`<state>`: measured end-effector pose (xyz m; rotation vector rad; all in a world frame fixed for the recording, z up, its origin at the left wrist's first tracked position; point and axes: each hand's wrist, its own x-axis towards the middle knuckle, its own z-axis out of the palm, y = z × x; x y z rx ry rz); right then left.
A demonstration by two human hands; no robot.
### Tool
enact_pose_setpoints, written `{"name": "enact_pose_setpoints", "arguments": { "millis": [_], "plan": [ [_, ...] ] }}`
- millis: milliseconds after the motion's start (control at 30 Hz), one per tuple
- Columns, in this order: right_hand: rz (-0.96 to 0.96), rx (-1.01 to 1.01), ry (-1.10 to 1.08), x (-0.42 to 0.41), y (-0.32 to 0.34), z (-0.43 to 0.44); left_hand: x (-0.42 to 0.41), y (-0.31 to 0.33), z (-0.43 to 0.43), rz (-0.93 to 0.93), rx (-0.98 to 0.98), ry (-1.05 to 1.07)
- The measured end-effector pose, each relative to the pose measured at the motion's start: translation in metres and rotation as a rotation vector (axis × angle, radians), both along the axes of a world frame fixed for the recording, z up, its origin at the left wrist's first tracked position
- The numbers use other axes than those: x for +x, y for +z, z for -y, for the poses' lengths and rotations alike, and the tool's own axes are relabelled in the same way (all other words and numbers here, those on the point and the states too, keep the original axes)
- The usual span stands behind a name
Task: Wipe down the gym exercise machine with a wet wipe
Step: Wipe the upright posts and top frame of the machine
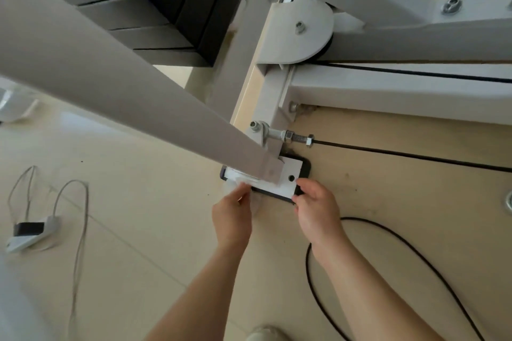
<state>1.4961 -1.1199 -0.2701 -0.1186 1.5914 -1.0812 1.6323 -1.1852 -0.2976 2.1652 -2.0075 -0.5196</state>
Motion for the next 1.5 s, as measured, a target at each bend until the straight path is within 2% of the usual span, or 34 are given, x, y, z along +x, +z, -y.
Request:
{"name": "enact_pose_setpoints", "arguments": {
  "millis": [167,333,400,467,600,767,800,900,1100,1200,1334,1400,1500],
  "plan": [
    [0.084,0.07,-0.11,-0.001,0.001,-0.001,-0.055,-0.003,-0.04,-0.302,0.051,0.167],
    [0.14,0.088,-0.053,0.001,0.012,-0.01,-0.065,0.012,-0.046,-0.329,0.221,0.145],
    [0.162,0.088,0.041,-0.005,0.023,-0.011,-0.068,0.031,-0.035,-0.347,0.322,0.076],
    [0.154,0.065,0.115,-0.018,0.04,-0.01,-0.08,0.061,-0.033,-0.365,0.394,-0.1],
    [-0.082,-0.051,0.29,-0.054,0.086,-0.014,-0.111,0.119,-0.037,-0.428,0.423,-0.362],
    [-0.355,-0.188,0.358,-0.106,0.15,-0.025,-0.152,0.178,-0.026,-0.326,0.246,-0.695],
    [-0.404,-0.209,0.358,-0.118,0.161,-0.031,-0.161,0.187,-0.022,-0.3,0.258,-0.753],
    [-0.521,-0.222,0.319,-0.151,0.187,-0.056,-0.195,0.21,-0.009,-0.289,0.475,-0.772],
    [-0.729,-0.089,-0.013,-0.193,0.208,-0.119,-0.276,0.236,-0.025,-0.415,0.616,-0.952],
    [-0.795,0.07,-0.07,-0.201,0.204,-0.149,-0.296,0.219,-0.05,-0.357,0.543,-1.118],
    [-0.788,0.226,-0.071,-0.202,0.189,-0.181,-0.304,0.2,-0.074,-0.171,0.158,-1.412],
    [-0.759,0.236,-0.087,-0.194,0.182,-0.188,-0.309,0.201,-0.077,-0.154,0.082,-1.495],
    [-0.817,0.291,-0.044,-0.178,0.177,-0.196,-0.311,0.199,-0.077,-0.077,0.008,-1.603]
  ]
}}
